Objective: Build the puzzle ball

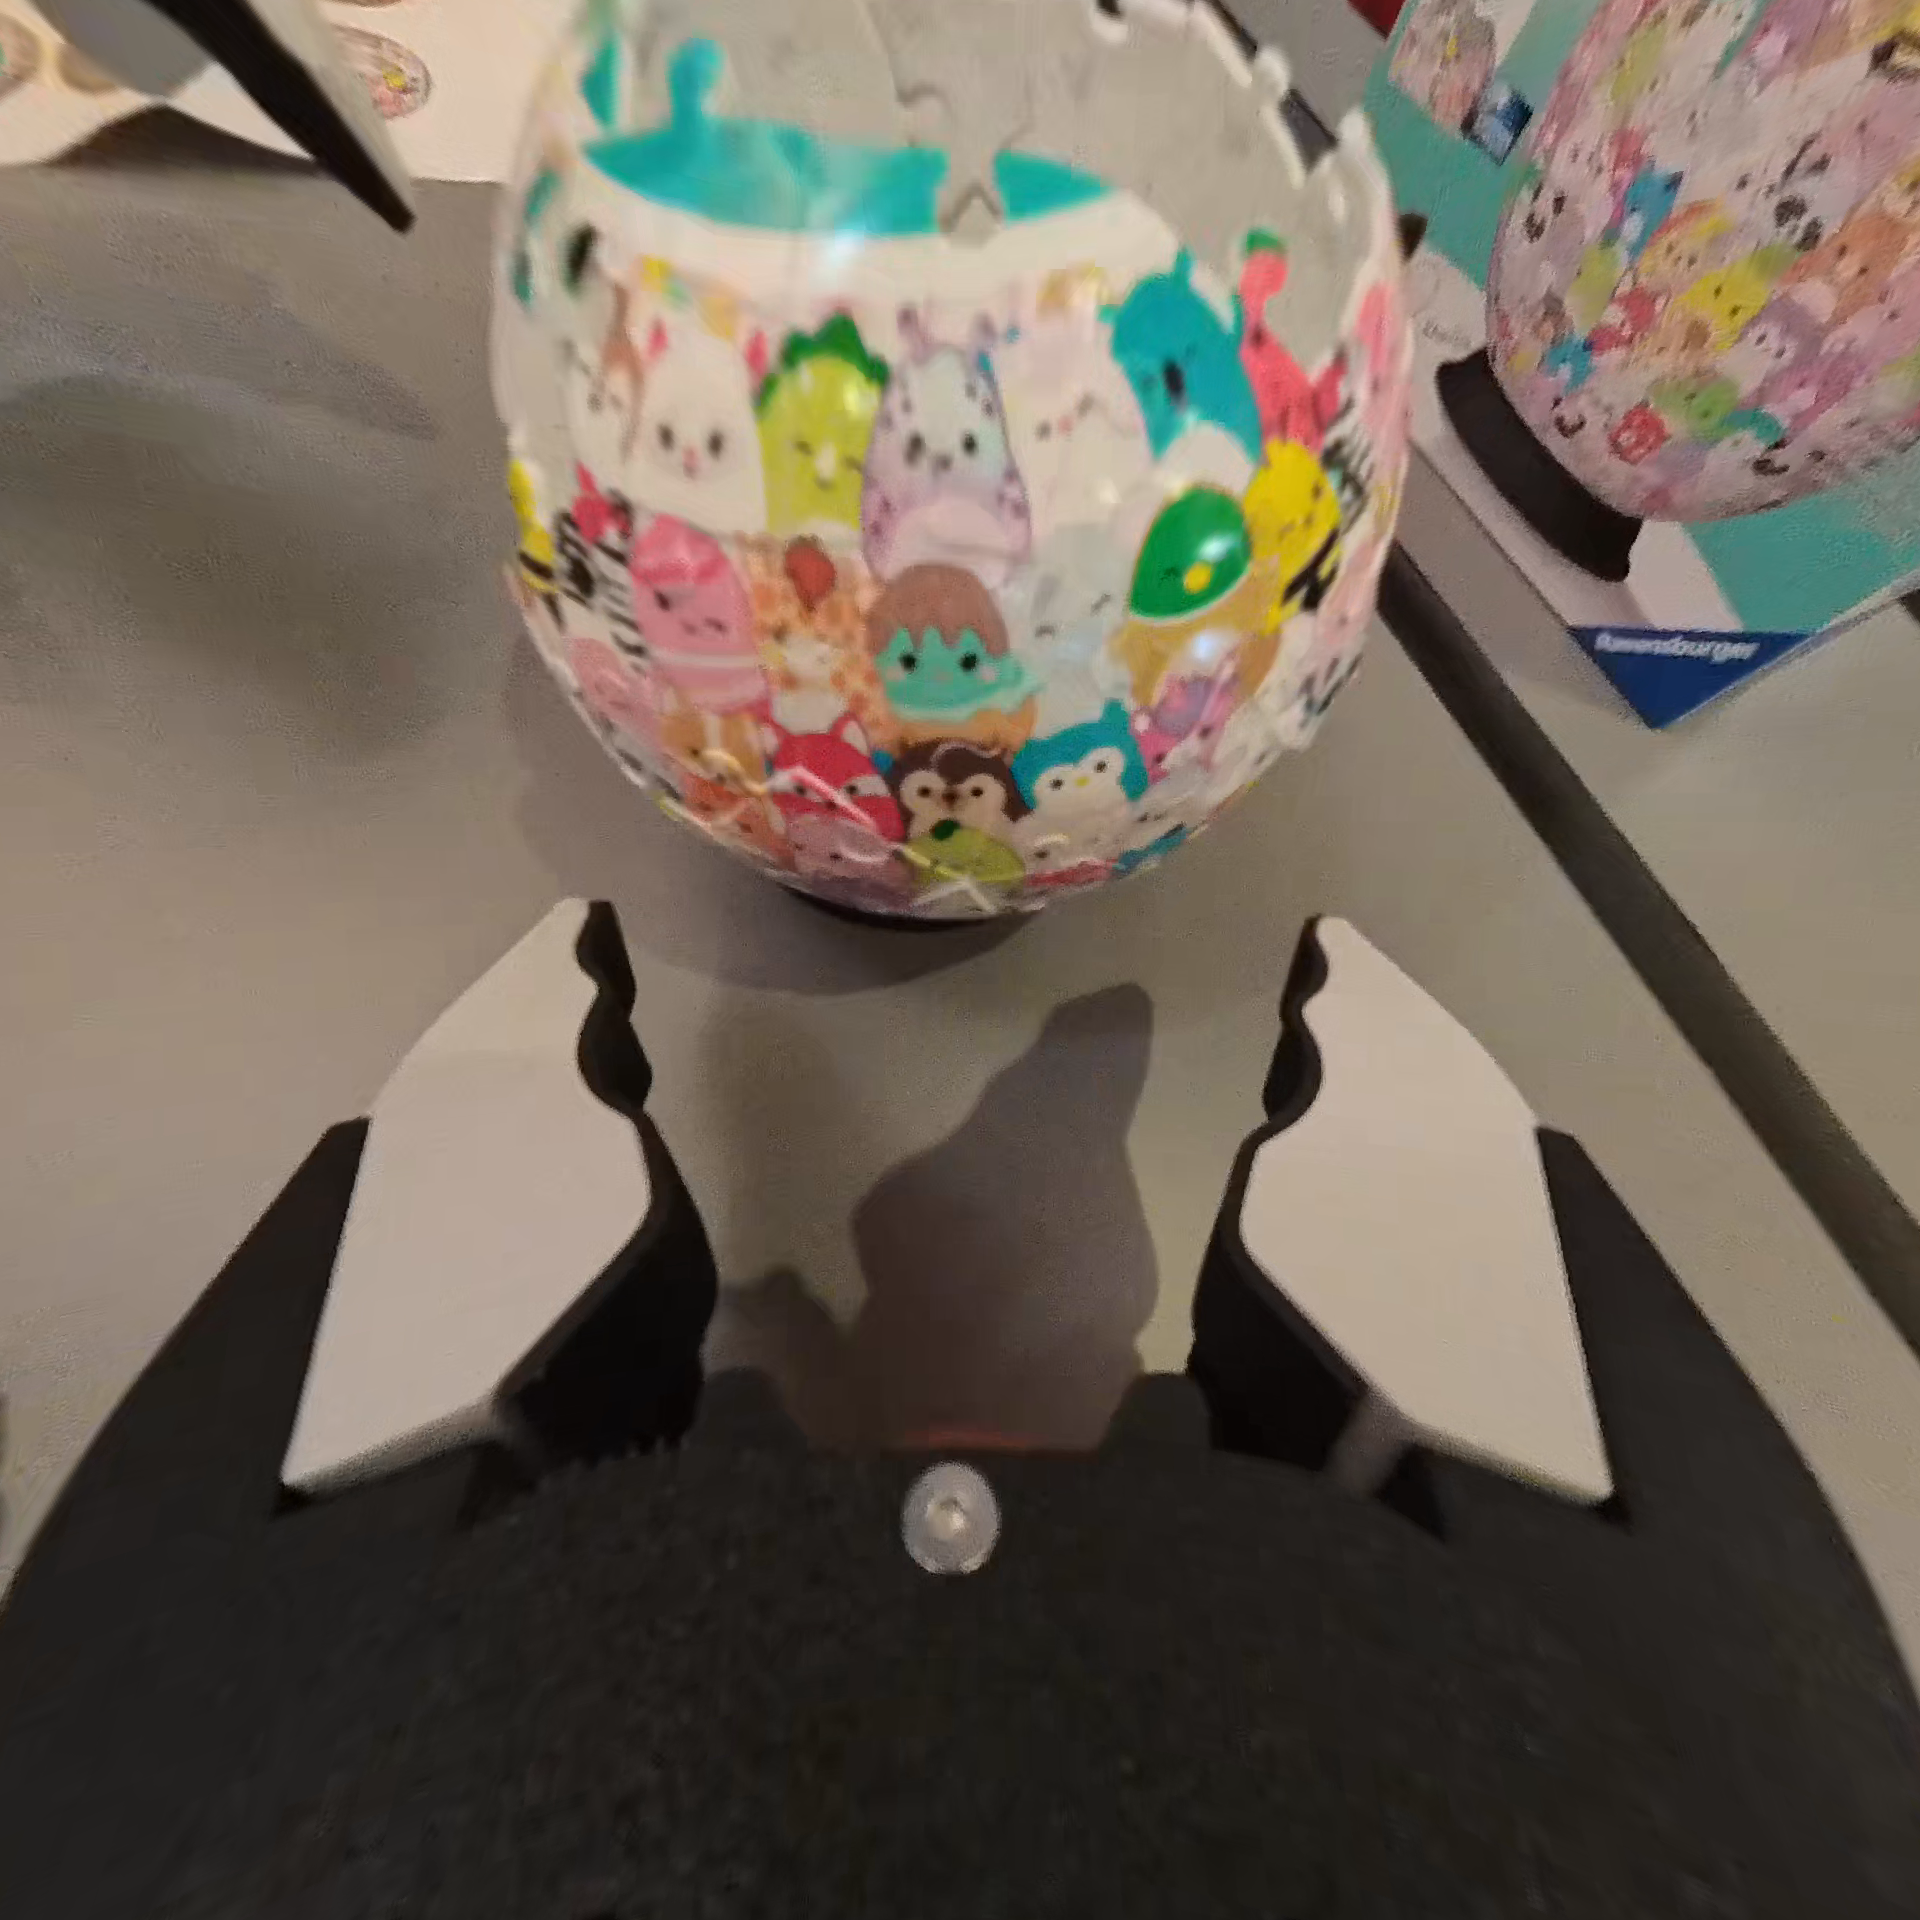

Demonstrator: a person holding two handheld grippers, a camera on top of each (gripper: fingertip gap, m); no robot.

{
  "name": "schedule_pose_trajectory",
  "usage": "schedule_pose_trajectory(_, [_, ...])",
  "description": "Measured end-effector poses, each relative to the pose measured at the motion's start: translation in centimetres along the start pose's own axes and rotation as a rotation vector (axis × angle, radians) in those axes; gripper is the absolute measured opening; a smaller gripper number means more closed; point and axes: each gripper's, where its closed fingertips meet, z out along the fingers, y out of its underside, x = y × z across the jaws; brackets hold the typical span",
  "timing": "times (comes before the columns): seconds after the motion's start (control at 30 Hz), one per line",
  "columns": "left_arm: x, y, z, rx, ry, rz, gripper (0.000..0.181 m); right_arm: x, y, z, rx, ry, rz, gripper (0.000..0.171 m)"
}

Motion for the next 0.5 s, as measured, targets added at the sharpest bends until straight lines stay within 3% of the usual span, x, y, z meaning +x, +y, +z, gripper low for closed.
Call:
schedule_pose_trajectory(0.13, [-1.9, -1.6, 4.0, -0.056, 0.103, 0.011, 0.092, 0.1, -0.5, 1.1, 0.031, -0.056, 0.062, 0.113])
schedule_pose_trajectory(0.2, [-1.7, -2.4, 5.2, -0.048, 0.119, 0.038, 0.091, -0.6, -1.5, 0.9, 0.081, -0.163, 0.104, 0.098])
schedule_pose_trajectory(0.23, [-1.3, -2.7, 5.6, -0.048, 0.132, 0.048, 0.090, -0.7, -1.6, 0.9, 0.074, -0.205, 0.129, 0.099])
schedule_pose_trajectory(0.33, [-1.2, -2.7, 6.4, -0.063, 0.095, 0.066, 0.095, -0.5, -1.5, 1.2, 0.060, -0.280, 0.156, 0.102])
schedule_pose_trajectory(0.43, [-0.3, -2.4, 6.4, -0.045, 0.133, 0.039, 0.081, -0.3, -2.2, 1.1, 0.082, -0.377, 0.235, 0.103])
schedule_pose_trajectory(0.5, [0.2, -2.4, 6.2, -0.029, 0.146, 0.032, 0.082, -0.1, -3.0, 0.8, 0.129, -0.438, 0.287, 0.102])
